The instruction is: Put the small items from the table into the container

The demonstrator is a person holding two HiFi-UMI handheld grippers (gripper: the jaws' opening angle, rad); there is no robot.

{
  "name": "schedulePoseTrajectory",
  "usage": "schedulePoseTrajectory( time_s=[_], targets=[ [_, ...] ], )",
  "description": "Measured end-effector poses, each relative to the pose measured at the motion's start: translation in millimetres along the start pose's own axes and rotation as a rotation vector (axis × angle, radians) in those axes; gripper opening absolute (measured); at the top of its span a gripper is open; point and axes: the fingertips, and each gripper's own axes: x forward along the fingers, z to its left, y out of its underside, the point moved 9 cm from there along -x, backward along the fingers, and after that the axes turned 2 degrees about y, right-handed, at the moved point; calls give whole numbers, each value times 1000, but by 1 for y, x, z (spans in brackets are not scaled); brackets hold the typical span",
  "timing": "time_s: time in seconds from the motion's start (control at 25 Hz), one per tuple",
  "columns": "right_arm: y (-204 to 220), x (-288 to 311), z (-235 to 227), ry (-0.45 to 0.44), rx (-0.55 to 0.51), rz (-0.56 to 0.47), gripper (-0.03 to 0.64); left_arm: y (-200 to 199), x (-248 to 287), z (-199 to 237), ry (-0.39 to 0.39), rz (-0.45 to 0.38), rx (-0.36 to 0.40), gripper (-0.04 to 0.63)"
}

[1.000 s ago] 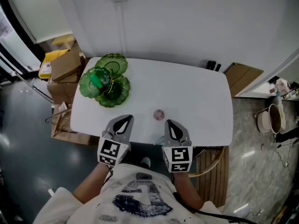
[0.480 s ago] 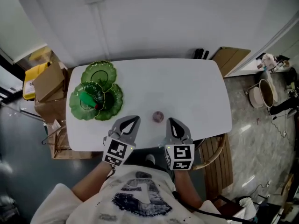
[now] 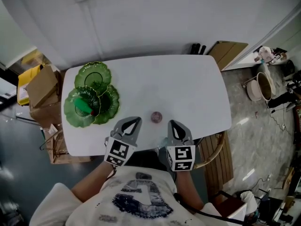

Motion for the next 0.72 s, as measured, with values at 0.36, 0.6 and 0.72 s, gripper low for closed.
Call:
schedulePoseTrajectory(
  time_s=[0.36, 0.6, 0.72],
  targets=[
    [23, 24, -29, -130, 12, 45, 32, 8, 26, -16, -90, 40, -61, -12],
    [40, 42, -45, -257, 1, 70, 73, 16, 43, -28, -182, 68, -109, -12],
    [48, 52, -51, -341, 4, 100, 168, 18, 50, -35, -224, 77, -134, -12]
  ],
)
